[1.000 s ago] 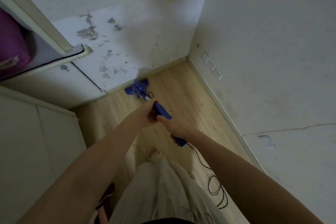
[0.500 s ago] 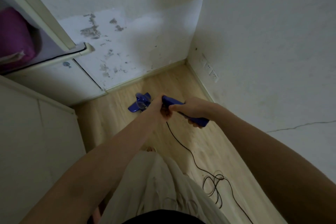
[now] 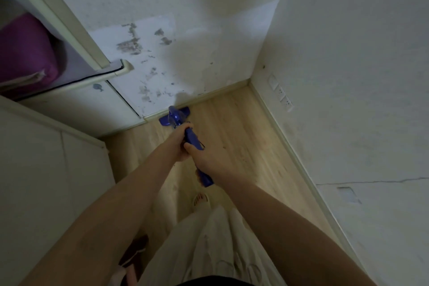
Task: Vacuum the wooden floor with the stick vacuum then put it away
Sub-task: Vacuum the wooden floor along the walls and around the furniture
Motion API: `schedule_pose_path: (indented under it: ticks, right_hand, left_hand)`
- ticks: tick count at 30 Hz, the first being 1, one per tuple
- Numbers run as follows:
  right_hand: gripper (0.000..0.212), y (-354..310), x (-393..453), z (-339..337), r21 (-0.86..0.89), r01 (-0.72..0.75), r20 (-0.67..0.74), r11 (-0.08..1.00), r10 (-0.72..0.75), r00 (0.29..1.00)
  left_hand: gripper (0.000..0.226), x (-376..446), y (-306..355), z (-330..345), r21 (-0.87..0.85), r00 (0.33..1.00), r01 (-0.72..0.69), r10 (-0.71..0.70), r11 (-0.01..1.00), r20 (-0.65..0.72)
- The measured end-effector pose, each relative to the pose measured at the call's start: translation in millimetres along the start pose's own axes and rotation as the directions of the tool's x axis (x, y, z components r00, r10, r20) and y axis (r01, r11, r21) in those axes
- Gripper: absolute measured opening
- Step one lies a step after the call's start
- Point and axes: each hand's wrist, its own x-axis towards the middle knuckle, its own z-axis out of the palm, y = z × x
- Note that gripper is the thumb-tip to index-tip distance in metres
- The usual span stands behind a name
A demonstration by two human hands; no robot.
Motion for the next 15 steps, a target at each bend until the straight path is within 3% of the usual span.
schedule_pose_path:
  ticks: [7,15]
  right_hand:
    - [0.031,-19,-2,24,-0.017,0.026,0.027,1.0,-0.025,0.999]
    - [0.038,29,-15,11,-0.213,0.021,0.012,0.977,-0.019,1.0]
  left_hand:
    - [0.022,6,19,-30,0.022,0.997,0.004,-0.005,1.0,0.071]
    - [0.026,-9,-25,-24,0.134,0.997,0.065,-0.07,0.989,0.031]
